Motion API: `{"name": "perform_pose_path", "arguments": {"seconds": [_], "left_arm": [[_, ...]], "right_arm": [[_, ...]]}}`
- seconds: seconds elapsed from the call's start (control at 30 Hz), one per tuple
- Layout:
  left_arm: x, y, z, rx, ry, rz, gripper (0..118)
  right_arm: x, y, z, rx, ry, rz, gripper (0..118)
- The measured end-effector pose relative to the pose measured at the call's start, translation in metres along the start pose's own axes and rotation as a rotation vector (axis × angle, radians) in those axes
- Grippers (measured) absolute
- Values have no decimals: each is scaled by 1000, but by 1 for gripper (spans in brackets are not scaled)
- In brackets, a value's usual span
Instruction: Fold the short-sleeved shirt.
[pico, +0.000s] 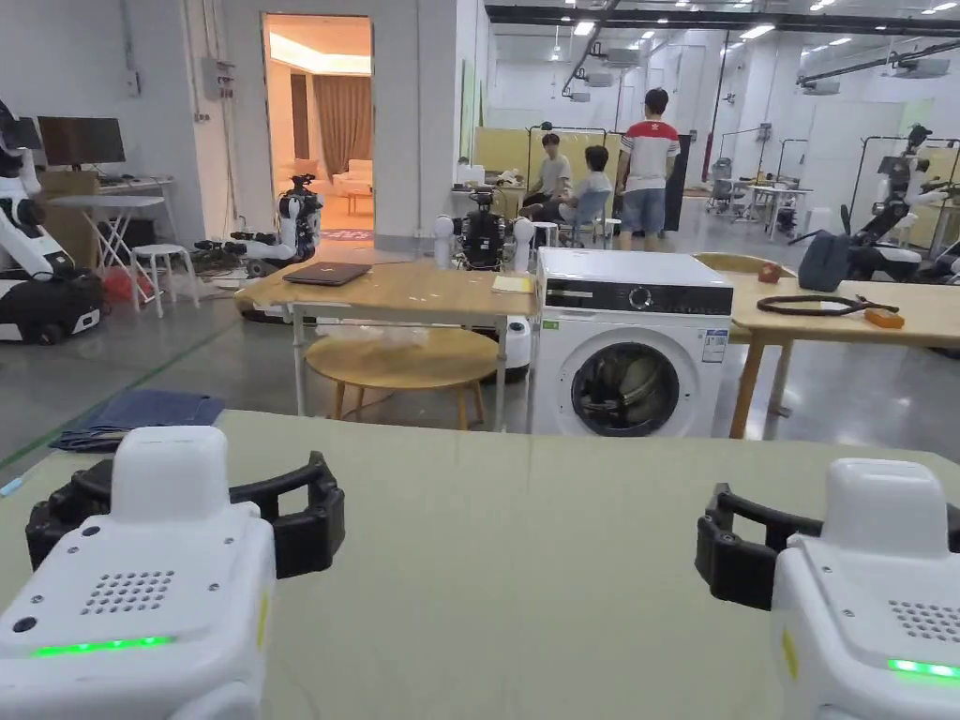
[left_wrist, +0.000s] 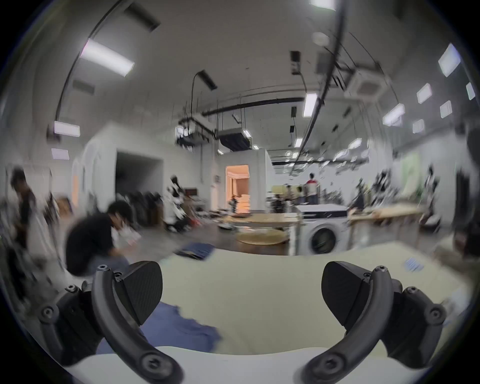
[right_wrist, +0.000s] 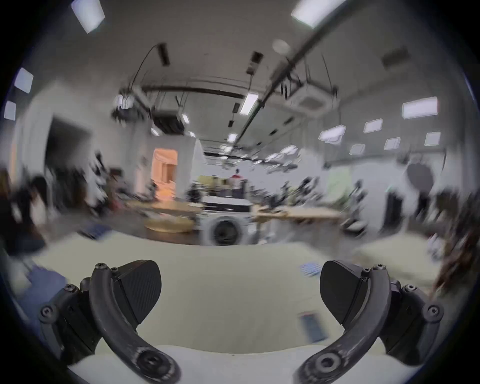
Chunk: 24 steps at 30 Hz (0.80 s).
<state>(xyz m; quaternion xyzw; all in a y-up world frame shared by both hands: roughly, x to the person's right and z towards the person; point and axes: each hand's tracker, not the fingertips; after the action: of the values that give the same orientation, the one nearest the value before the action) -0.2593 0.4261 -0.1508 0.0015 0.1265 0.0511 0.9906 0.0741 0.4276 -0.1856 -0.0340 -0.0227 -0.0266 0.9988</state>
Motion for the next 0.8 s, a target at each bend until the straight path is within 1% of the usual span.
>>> {"name": "perform_pose_path", "arguments": {"seconds": [0.03, 0.07, 0.1, 0.13, 0.3, 0.57, 0.8], "left_arm": [[-2, -1, -2, -17, 6, 18, 118], [-8, -4, -10, -36, 15, 26, 118], [-9, -4, -11, -39, 31, -6, 118], [-10, -5, -11, -43, 38, -14, 118], [-6, -4, -3, -56, 44, -21, 118], [-5, -1, -2, -47, 44, -31, 118], [-2, -1, 0, -59, 46, -32, 118]], "right_arm": [[3, 3, 2, -7, 28, -26, 118], [3, 3, 1, -15, 40, -12, 118], [2, 4, 1, -13, 25, 16, 118], [1, 3, 1, -15, 25, 22, 118], [-2, 2, 4, -11, 41, 7, 118], [-9, -3, 2, -4, 28, 75, 118], [-8, -3, 0, -5, 35, 70, 118]]}}
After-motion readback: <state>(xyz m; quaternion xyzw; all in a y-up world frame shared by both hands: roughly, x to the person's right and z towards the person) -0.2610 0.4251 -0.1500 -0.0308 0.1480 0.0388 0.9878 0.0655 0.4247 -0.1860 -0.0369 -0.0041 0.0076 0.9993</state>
